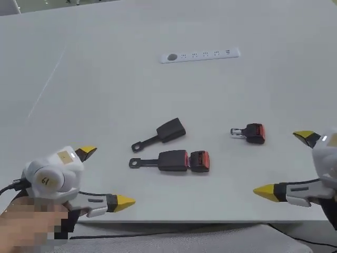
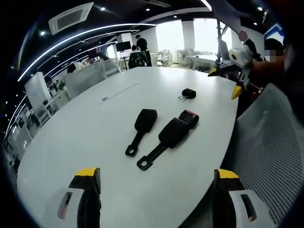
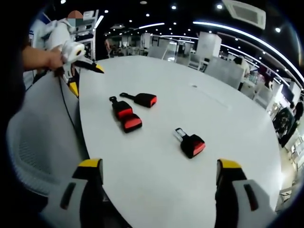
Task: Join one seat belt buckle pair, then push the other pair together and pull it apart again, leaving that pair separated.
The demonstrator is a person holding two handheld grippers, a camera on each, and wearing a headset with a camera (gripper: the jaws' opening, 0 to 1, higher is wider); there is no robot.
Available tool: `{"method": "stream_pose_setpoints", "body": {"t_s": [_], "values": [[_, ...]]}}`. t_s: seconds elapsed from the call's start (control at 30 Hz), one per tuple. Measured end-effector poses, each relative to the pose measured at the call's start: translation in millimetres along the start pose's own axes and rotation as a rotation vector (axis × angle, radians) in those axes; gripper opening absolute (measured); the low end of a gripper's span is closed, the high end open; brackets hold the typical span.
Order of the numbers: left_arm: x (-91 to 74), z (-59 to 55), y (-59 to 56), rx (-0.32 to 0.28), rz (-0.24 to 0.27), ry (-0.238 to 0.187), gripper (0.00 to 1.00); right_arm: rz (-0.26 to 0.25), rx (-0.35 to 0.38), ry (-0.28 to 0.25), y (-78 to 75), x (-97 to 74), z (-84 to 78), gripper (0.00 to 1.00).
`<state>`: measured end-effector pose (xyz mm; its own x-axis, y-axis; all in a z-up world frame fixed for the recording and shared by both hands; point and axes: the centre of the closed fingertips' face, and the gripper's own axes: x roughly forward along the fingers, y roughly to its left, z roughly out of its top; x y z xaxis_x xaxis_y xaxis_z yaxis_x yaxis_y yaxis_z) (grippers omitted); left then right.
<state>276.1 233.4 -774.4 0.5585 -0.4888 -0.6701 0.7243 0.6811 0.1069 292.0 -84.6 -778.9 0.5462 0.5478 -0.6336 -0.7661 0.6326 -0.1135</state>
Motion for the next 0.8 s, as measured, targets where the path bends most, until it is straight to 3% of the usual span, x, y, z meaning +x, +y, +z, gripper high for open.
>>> {"method": "stream_pose_setpoints", "body": {"t_s": [0.57,0.8], "values": [[1.6,-0.5,-11.7,0.019,-0.023,0.008,1.00,-0.062,0.006,-0.010,-10.5,-7.3,6.3,1.00],[3.7,-1.5,-13.5,0.032,-0.037,0.004,1.00,-0.054,0.009,-0.007,-2.3,-2.6,8.0,1.00]]}}
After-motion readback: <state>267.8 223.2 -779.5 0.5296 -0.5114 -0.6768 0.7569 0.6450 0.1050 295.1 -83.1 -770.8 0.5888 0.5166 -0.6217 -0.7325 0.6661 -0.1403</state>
